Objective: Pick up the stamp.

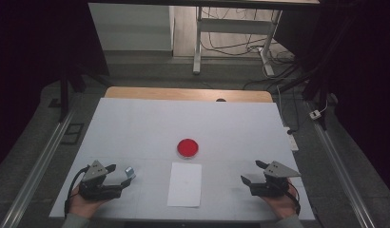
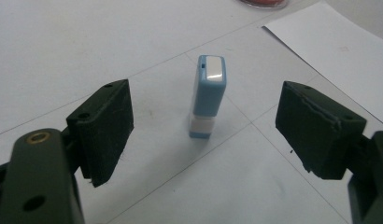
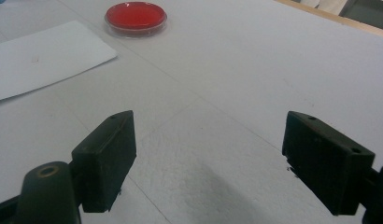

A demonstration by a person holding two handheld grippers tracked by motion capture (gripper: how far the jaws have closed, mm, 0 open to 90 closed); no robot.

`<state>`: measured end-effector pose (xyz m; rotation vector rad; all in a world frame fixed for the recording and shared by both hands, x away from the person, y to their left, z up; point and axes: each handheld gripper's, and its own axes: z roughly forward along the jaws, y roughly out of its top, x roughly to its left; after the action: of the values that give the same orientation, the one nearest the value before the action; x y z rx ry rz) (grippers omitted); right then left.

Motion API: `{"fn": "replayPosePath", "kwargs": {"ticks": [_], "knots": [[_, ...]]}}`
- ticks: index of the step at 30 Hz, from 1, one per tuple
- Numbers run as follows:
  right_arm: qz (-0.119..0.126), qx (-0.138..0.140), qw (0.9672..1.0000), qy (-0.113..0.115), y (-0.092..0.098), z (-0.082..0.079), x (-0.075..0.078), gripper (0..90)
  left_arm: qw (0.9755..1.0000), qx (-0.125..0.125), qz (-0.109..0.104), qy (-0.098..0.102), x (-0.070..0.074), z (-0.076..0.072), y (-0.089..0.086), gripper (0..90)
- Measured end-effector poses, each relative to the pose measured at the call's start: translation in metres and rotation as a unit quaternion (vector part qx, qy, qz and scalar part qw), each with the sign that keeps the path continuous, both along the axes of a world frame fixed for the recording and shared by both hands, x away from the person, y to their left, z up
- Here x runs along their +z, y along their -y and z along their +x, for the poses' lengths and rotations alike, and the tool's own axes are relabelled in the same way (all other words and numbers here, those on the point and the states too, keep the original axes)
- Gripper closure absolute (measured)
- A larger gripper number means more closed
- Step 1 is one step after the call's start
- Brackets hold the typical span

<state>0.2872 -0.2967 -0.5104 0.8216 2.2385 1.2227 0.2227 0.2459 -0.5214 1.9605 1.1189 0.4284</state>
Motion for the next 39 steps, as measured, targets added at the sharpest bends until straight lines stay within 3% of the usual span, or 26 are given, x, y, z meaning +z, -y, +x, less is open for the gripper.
{"fn": "replayPosePath", "kwargs": {"ticks": [25, 32, 39], "knots": [[-0.008, -0.001, 1.0, 0.001, 0.0, 0.0, -0.001, 17.7, 1.0, 0.002, 0.0, -0.004, 0.002, 0.001, -0.002, 19.6], [-0.011, -0.001, 0.9999, -0.002, 0.0, 0.0, -0.001, 17.7, 0.9999, 0.004, 0.01, -0.001, 0.005, 0.002, 0.0, 20.0], [-0.012, -0.002, 0.9999, -0.002, -0.001, 0.0, -0.002, 17.8, 0.9994, 0.008, 0.035, 0.004, 0.011, 0.006, 0.006, 21.0]]}}
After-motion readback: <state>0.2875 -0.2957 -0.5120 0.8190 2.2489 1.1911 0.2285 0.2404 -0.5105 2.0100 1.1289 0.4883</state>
